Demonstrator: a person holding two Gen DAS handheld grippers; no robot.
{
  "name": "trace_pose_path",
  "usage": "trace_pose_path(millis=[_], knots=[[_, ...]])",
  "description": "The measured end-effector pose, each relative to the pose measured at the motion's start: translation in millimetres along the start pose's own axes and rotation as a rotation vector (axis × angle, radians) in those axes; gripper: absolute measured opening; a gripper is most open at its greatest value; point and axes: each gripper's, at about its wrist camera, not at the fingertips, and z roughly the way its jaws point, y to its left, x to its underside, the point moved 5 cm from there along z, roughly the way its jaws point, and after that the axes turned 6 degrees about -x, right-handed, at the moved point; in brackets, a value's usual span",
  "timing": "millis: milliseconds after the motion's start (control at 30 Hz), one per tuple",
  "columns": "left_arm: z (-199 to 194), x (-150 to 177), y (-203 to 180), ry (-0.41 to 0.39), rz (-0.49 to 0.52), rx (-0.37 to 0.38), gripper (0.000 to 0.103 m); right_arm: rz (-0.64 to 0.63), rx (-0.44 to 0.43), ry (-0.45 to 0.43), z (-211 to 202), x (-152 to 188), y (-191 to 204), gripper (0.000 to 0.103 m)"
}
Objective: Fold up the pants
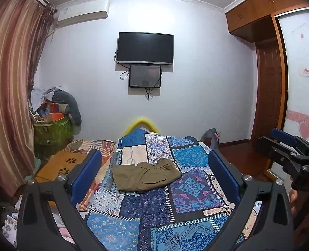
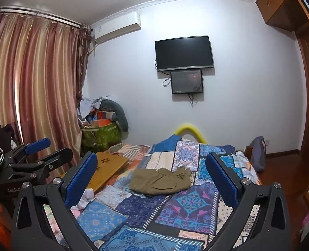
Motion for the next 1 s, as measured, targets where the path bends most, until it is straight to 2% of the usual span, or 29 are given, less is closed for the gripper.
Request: trace_pose_path(millis=[1000], knots=[[2.6,0.8,-10.1,0.009,0.027,0.039,0.103,0.025,0.016,0.003,-4.5,1.4,-2.5,0.103]])
